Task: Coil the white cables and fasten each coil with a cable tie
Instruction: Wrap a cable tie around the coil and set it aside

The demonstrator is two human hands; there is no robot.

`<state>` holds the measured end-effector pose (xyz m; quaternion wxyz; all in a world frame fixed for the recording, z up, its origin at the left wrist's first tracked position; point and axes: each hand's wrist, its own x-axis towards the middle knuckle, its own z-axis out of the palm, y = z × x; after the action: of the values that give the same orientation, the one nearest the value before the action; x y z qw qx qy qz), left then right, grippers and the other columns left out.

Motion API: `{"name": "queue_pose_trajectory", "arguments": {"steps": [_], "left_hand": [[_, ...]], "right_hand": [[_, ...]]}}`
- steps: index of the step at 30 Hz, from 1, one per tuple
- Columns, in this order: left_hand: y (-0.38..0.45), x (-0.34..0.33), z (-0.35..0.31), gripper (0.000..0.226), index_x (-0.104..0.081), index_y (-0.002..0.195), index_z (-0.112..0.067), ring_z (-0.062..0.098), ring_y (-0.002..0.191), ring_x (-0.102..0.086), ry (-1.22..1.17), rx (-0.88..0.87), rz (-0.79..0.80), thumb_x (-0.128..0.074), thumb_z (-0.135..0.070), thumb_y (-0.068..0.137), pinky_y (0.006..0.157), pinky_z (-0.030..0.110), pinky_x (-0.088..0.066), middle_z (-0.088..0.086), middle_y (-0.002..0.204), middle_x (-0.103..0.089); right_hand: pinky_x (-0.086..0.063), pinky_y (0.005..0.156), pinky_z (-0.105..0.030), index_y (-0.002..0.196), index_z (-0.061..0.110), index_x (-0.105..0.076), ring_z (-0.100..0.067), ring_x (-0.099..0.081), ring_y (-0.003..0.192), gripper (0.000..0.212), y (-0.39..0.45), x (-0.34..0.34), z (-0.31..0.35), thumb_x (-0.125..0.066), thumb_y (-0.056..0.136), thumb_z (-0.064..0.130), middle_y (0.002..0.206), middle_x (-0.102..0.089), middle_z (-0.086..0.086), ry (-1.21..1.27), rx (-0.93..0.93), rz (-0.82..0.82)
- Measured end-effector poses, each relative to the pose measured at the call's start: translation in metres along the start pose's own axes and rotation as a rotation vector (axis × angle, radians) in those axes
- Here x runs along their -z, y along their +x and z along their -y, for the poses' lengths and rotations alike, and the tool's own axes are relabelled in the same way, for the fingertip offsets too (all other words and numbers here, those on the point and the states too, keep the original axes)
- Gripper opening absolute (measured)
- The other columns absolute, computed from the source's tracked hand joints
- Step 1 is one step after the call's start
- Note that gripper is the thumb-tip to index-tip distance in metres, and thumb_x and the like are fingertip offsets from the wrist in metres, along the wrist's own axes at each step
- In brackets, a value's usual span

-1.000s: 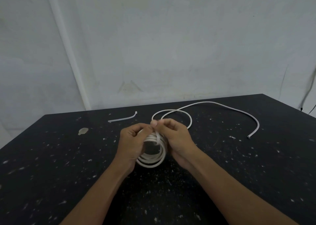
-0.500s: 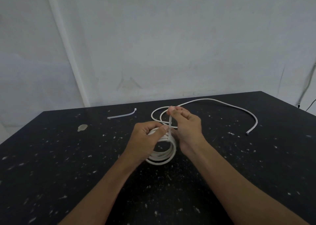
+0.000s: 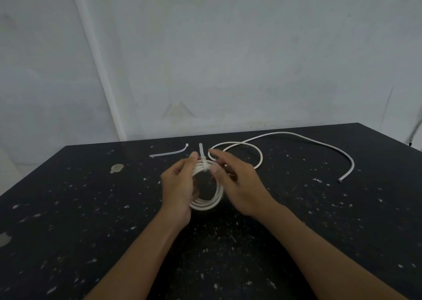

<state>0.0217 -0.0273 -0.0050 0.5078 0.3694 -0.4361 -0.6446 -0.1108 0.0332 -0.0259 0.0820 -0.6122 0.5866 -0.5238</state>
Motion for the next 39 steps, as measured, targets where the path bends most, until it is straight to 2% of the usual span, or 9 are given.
{"name": "queue_pose_trajectory", "arguments": {"steps": [5,10,13,18,22,24,30,34,39], "left_hand": [[0.002,0.003,-0.001,0.027,-0.077,0.085,-0.011,0.008,0.041,-0.053,0.015,0.002,0.003,-0.074,-0.037,0.092,0.036,0.016,-0.037,0.0,0.058,-0.063],[0.001,0.003,0.002,0.03,-0.077,0.086,-0.009,0.007,0.045,-0.055,0.11,-0.026,0.04,-0.073,-0.038,0.094,0.036,0.019,-0.038,0.003,0.065,-0.068],[-0.002,-0.001,0.002,0.027,-0.074,0.084,-0.006,0.005,0.042,-0.054,0.117,-0.062,0.071,-0.069,-0.03,0.097,0.036,0.017,-0.038,0.001,0.059,-0.066],[0.0,-0.005,-0.001,0.028,-0.071,0.079,-0.004,0.007,0.038,-0.049,0.135,-0.115,0.072,-0.066,-0.022,0.099,0.035,0.018,-0.037,0.003,0.049,-0.058],[-0.002,0.001,0.007,0.025,-0.077,0.071,-0.014,0.016,0.058,-0.065,0.31,-0.281,0.13,-0.075,-0.026,0.092,0.056,0.029,-0.054,0.01,0.069,-0.074],[-0.005,-0.004,0.012,0.026,-0.075,0.065,-0.02,0.013,0.06,-0.065,0.346,-0.309,0.198,-0.077,-0.024,0.091,0.059,0.028,-0.053,0.005,0.067,-0.074],[-0.002,-0.009,0.015,0.03,-0.073,0.063,-0.02,0.017,0.059,-0.064,0.392,-0.329,0.198,-0.075,-0.022,0.092,0.06,0.034,-0.051,0.004,0.064,-0.072],[-0.006,-0.012,0.017,0.036,-0.07,0.066,-0.014,0.024,0.052,-0.057,0.382,-0.282,0.215,-0.071,-0.035,0.096,0.052,0.036,-0.045,0.016,0.061,-0.065],[-0.01,-0.012,0.017,0.037,-0.06,0.07,-0.015,0.014,0.046,-0.054,0.379,-0.212,0.193,-0.07,-0.041,0.095,0.046,0.029,-0.041,0.0,0.054,-0.06]], "right_hand": [[-0.049,0.096,-0.02,0.143,0.011,-0.064,-0.004,-0.062,0.103,0.04,-0.003,-0.013,-0.005,-0.064,0.105,0.024,0.119,-0.07,0.0,-0.138,0.207,-0.066],[-0.052,0.105,-0.026,0.149,0.019,-0.058,-0.005,-0.064,0.12,0.053,-0.003,-0.009,-0.004,-0.072,0.099,0.03,0.134,-0.068,0.004,-0.073,0.149,-0.034],[-0.053,0.095,-0.023,0.141,0.018,-0.066,-0.004,-0.067,0.107,0.045,0.0,-0.006,-0.009,-0.076,0.097,0.023,0.118,-0.072,0.006,-0.07,0.182,-0.083],[-0.063,0.089,-0.035,0.131,0.021,-0.071,-0.018,-0.077,0.099,0.055,0.01,-0.003,-0.004,-0.091,0.08,0.021,0.104,-0.08,-0.001,0.299,-0.112,-0.121],[-0.061,0.086,-0.045,0.113,0.012,-0.08,-0.027,-0.076,0.092,0.037,0.011,0.003,0.001,-0.069,0.099,0.044,0.102,-0.081,-0.014,0.71,-0.467,0.043],[-0.062,0.084,-0.041,0.109,0.007,-0.081,-0.031,-0.073,0.09,0.029,0.012,0.007,-0.002,-0.07,0.1,0.033,0.106,-0.078,-0.026,0.797,-0.501,-0.04],[-0.046,0.055,-0.011,0.085,0.003,-0.075,0.004,-0.059,0.052,0.016,0.017,0.019,0.001,-0.071,0.099,0.009,0.06,-0.07,0.009,0.422,-0.287,-0.179],[-0.047,0.055,-0.017,0.085,0.009,-0.067,-0.002,-0.058,0.055,0.022,0.018,0.012,0.009,-0.065,0.105,0.02,0.066,-0.068,0.002,0.206,-0.241,-0.257],[-0.055,0.063,-0.027,0.089,0.014,-0.068,-0.017,-0.07,0.07,0.018,0.015,0.012,0.002,-0.065,0.104,0.023,0.076,-0.074,0.0,0.145,-0.173,-0.272]]}}
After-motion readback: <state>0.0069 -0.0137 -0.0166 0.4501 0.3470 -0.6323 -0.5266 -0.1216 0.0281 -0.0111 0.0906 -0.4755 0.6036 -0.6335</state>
